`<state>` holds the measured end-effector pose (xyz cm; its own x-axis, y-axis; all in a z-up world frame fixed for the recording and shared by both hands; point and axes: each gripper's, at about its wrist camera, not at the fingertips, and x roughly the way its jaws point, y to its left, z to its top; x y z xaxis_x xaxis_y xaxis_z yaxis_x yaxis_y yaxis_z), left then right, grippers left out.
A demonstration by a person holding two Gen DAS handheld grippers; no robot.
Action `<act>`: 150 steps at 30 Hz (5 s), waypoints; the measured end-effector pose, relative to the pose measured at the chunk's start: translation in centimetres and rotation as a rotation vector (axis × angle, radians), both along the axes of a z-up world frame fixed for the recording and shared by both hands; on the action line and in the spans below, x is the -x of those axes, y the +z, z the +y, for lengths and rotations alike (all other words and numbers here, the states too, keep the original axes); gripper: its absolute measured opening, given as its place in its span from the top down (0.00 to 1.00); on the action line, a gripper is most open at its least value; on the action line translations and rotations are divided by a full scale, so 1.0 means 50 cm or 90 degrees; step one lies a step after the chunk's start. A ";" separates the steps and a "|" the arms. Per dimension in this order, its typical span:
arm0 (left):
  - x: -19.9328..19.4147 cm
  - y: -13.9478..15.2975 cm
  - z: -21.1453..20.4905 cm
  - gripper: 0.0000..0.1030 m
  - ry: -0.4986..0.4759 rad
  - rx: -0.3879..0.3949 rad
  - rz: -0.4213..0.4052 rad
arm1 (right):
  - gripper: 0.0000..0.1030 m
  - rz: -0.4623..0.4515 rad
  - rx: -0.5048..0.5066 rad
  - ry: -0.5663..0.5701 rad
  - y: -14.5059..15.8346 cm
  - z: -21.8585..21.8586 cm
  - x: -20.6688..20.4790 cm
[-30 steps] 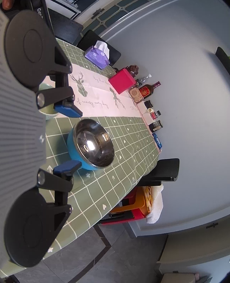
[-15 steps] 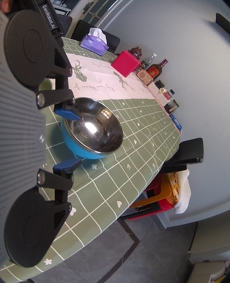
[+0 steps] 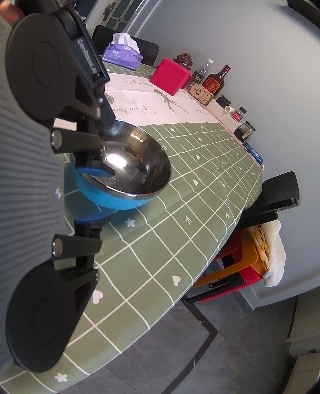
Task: Organize plates and bowls
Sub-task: 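Close the left gripper on the blue bowl rim and lift it, then lower the blue bowl into the orange bowl and open the left gripper, then close the left gripper on the pale green bowl rim and lift it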
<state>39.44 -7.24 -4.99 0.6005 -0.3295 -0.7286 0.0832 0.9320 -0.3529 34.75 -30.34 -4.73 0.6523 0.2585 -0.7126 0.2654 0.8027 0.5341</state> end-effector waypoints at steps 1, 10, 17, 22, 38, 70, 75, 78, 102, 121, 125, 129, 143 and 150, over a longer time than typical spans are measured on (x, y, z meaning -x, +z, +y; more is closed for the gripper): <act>-0.004 -0.004 -0.004 0.53 0.000 -0.005 0.001 | 0.69 0.001 -0.003 0.000 -0.001 0.001 -0.002; -0.019 -0.036 -0.002 0.79 0.027 -0.022 0.025 | 0.77 0.011 -0.016 0.008 -0.018 0.002 -0.015; -0.010 -0.025 -0.020 0.86 0.005 -0.049 0.019 | 0.86 0.006 -0.009 0.006 -0.014 0.007 -0.009; 0.004 -0.019 -0.028 0.86 -0.004 -0.064 0.019 | 0.87 0.000 0.014 0.009 -0.001 0.010 -0.001; 0.115 0.095 -0.006 0.86 -0.005 -0.097 0.008 | 0.88 -0.065 0.015 0.054 0.102 0.027 0.099; 0.421 0.121 0.023 0.84 -0.092 -0.079 0.153 | 0.88 -0.171 0.005 0.085 0.108 0.009 0.492; 0.422 0.095 0.027 0.83 -0.089 -0.074 0.194 | 0.88 -0.141 0.013 0.097 0.092 0.010 0.483; 0.421 0.092 0.028 0.83 -0.090 -0.074 0.200 | 0.88 -0.135 0.020 0.100 0.089 0.013 0.486; 0.394 0.061 0.045 0.81 -0.087 -0.045 0.268 | 0.88 -0.085 0.028 0.109 0.070 0.028 0.456; 0.415 0.105 0.057 0.68 -0.107 -0.061 0.175 | 0.58 -0.108 0.020 0.092 0.067 0.020 0.463; 0.430 0.127 0.069 0.66 -0.133 -0.042 0.121 | 0.55 -0.132 0.018 0.085 0.073 0.021 0.470; 0.434 0.140 0.092 0.66 -0.141 -0.058 0.067 | 0.55 -0.166 0.060 0.067 0.090 0.029 0.470; 0.361 0.152 0.215 0.66 -0.055 -0.081 0.001 | 0.55 -0.194 0.114 0.180 0.147 0.154 0.337; 0.303 0.127 0.240 0.65 -0.047 -0.061 -0.024 | 0.55 -0.138 0.129 0.230 0.153 0.209 0.230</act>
